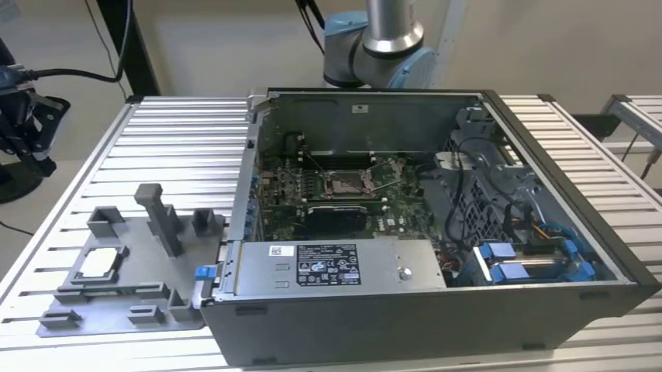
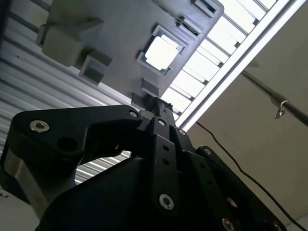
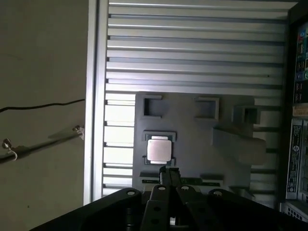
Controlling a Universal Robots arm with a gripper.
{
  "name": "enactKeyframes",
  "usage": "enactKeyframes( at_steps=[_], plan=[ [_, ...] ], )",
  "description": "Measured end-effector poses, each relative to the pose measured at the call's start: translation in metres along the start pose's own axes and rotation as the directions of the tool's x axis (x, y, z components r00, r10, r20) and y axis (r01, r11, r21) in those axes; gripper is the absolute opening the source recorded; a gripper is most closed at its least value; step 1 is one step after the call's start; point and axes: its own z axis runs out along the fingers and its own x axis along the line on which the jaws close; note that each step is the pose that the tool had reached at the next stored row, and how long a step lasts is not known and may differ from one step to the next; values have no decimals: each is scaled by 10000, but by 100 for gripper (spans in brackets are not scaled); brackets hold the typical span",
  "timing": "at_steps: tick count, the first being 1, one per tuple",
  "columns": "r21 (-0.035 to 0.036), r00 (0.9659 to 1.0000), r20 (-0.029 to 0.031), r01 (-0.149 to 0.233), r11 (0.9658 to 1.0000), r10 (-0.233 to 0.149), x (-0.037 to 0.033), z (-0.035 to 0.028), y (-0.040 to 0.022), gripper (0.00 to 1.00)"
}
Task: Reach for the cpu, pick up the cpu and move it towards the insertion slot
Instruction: 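Reach for the cpu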
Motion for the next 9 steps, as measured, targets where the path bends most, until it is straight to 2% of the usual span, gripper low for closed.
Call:
enactKeyframes(
  at_steps=[9],
  plan=[
    [0, 10000, 0, 0, 10000, 0, 1, 1, 3, 0]
  ],
)
